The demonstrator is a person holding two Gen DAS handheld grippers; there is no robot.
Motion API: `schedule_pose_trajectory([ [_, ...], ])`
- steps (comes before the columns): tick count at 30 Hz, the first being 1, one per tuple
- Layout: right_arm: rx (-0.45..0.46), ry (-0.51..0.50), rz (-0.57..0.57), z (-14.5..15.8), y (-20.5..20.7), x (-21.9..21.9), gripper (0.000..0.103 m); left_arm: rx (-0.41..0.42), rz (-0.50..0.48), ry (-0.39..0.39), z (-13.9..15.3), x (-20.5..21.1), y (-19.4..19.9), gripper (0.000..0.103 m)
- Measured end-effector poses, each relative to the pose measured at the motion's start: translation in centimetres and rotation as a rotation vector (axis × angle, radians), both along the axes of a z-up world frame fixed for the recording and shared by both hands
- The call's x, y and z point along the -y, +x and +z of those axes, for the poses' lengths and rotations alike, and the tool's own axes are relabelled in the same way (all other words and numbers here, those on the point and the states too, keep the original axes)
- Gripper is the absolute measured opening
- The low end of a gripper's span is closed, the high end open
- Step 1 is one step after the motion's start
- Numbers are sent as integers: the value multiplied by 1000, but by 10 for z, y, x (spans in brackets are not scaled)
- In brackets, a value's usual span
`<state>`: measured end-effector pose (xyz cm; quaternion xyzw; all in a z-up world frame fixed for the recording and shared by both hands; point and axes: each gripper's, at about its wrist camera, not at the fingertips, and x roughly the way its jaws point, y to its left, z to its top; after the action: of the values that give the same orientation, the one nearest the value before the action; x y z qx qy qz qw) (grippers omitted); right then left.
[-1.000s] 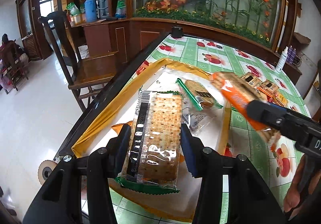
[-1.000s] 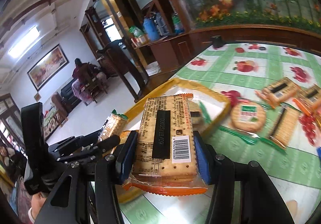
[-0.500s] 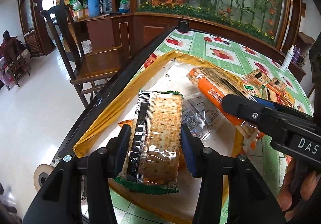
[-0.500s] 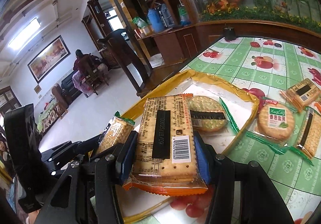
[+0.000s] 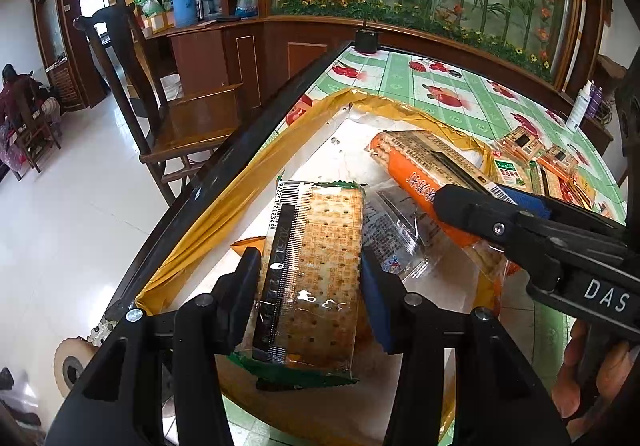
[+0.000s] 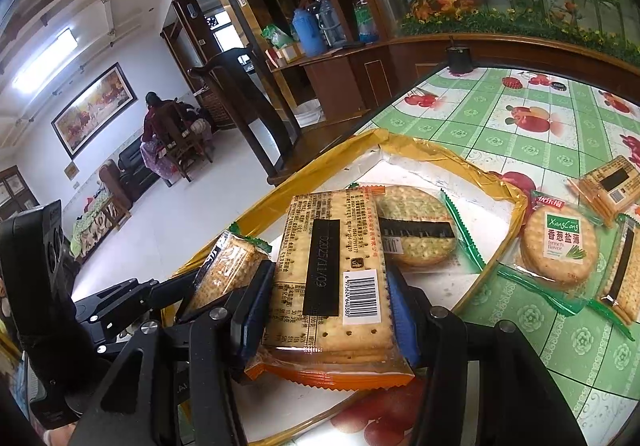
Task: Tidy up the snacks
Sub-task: 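Carry both cracker packets toward the white tray, then open both tools to drop the cracker packets into the white tray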
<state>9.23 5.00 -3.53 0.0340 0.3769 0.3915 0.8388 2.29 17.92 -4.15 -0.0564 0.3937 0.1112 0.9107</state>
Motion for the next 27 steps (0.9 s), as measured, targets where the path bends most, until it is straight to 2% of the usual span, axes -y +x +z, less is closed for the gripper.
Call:
schedule_pose_trajectory([
  [6,-6,-4,-6,-2,1,0,56,-8,4,-32,-1,-3,2,48],
  [9,-23,17,-14,-2,3,2,57,-23,31,-48,-4,-8,3,66],
  [13,-34,24,-12,-2,3,3,58,-35,33,-50,-5,-4,4,79],
  [15,-31,32,-16,0,1,8,57,-43,35,-43,-6,-1,5,84],
  [23,-4,66,-87,16,-3,55,61,-46,47,-27,-1,8,8,90],
  [27,10,88,-140,25,-8,89,62,-28,32,-22,6,16,7,100],
])
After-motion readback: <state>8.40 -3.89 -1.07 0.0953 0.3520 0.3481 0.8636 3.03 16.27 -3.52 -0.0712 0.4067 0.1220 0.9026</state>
